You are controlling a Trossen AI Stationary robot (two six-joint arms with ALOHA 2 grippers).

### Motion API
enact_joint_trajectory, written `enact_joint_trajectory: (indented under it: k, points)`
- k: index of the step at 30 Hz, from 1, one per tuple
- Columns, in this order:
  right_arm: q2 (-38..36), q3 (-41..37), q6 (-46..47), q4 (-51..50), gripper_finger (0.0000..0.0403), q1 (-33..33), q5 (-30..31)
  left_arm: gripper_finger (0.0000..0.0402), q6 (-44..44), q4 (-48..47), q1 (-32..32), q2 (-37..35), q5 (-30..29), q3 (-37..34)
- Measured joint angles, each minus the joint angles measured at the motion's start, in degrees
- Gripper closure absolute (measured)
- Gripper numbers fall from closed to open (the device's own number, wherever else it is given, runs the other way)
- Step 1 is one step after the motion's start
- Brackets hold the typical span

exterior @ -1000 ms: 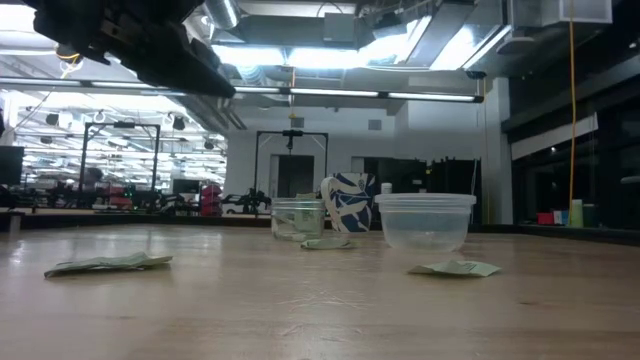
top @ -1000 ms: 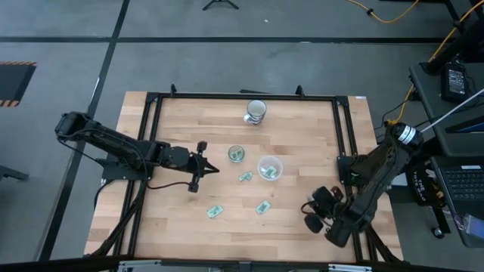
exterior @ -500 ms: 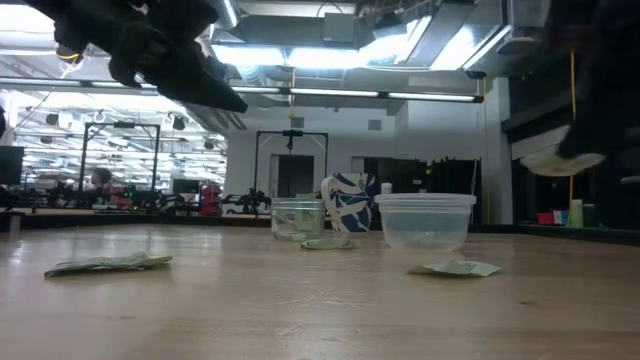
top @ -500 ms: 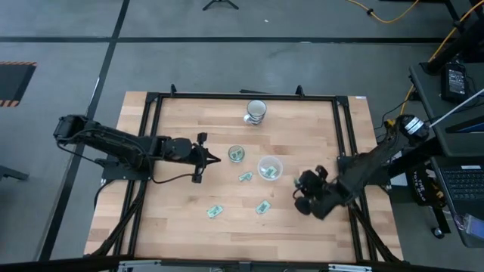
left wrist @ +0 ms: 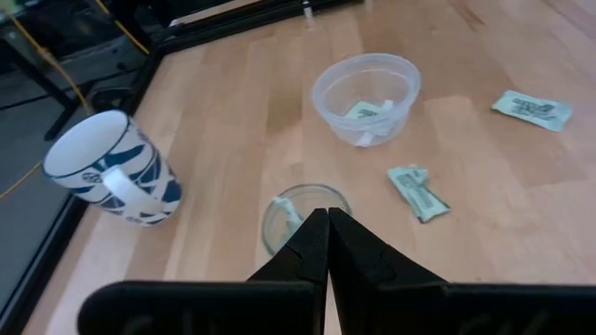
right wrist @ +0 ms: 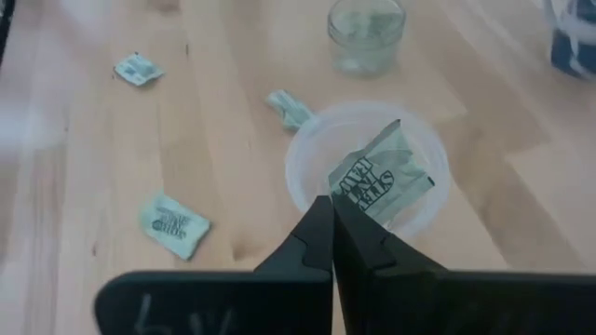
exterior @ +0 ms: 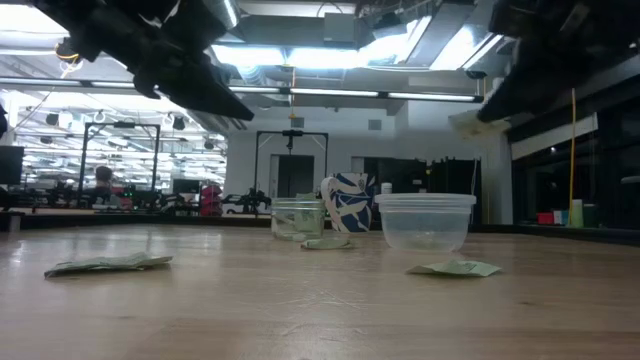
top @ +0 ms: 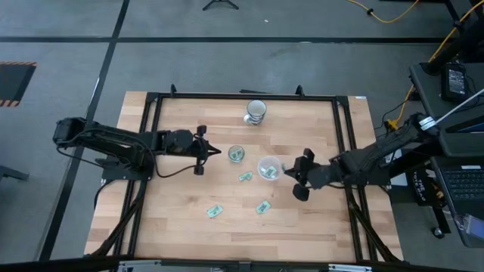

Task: Pick and place Stevia / Truvia into bins
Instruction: Put the stevia packet into the transparent container

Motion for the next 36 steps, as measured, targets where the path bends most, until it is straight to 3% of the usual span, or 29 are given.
enact_joint_trajectory:
  k: [11, 21, 29, 36]
  points:
    - [0.04, 0.01, -9.65, 1.96, 0.0403, -10.25, -9.18, 0.0399, -0.44, 0.06, 1.43, 0.81, 4.61, 0.02]
    - [0.31, 1.98, -17.27, 4.05, 0.0403, -18.15, -24.82, 0.0399, -0.77, 0.04, 1.43, 0.92, 4.52, 0.02]
    - [0.62, 2.05, -14.75, 4.84, 0.0403, -20.21, -28.99, 0.04, -0.61, 0.02, 1.45, 0.92, 4.45, 0.0]
    - [6.16, 2.14, -14.16, 7.64, 0.0403, -20.32, -31.35, 0.04, -0.55, 0.03, 1.43, 0.92, 4.43, 0.0]
